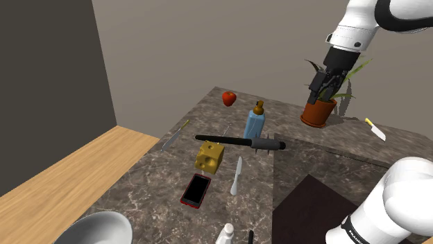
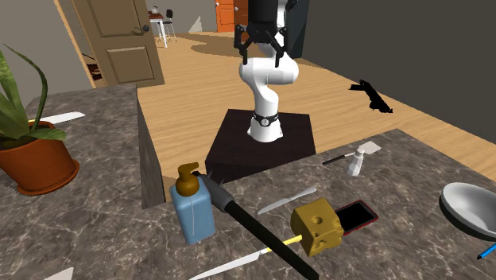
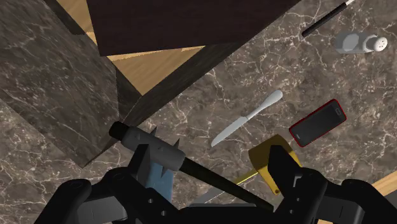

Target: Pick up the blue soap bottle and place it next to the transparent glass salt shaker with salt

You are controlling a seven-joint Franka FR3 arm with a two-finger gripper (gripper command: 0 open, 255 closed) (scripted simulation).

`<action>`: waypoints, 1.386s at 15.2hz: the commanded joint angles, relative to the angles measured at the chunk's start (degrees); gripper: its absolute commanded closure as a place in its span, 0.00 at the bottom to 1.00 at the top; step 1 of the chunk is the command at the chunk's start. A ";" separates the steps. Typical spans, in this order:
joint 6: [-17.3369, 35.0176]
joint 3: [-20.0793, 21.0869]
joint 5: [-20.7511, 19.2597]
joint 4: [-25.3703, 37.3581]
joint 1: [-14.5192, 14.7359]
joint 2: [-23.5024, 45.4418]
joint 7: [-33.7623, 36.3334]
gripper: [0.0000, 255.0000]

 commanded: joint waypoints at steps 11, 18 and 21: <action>11.54 -4.69 -1.96 7.86 -1.28 20.54 -3.92 0.00; 16.23 -7.52 -1.27 17.69 -2.03 35.89 -6.95 0.00; 17.25 -8.54 -0.43 23.03 -2.48 42.66 -8.34 0.00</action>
